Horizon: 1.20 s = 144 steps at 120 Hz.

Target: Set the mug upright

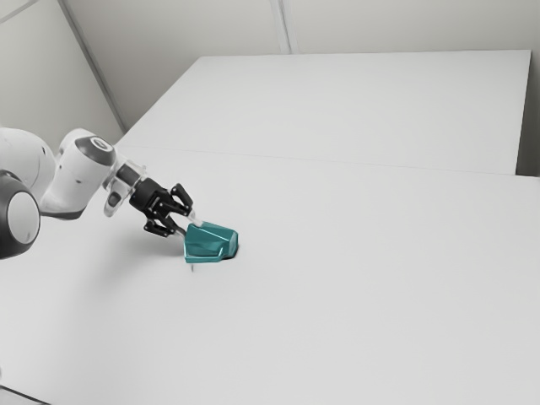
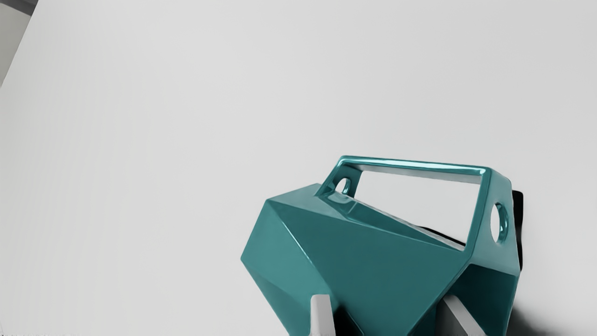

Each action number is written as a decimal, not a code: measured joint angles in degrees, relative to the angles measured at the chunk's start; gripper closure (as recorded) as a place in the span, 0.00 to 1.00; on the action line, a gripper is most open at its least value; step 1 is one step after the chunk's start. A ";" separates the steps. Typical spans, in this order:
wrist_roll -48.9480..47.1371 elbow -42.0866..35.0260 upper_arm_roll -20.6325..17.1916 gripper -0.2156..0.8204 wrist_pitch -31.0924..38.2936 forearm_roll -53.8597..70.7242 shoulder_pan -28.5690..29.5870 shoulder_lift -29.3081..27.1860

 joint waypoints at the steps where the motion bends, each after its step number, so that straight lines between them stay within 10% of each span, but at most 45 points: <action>1: 0.00 0.00 0.00 0.67 0.02 -0.01 0.00 0.00; 58: 0.01 -1.08 -0.04 1.01 0.88 -3.98 0.25 0.21; 144: 0.00 -4.65 -0.69 0.97 1.87 -3.92 0.10 -9.18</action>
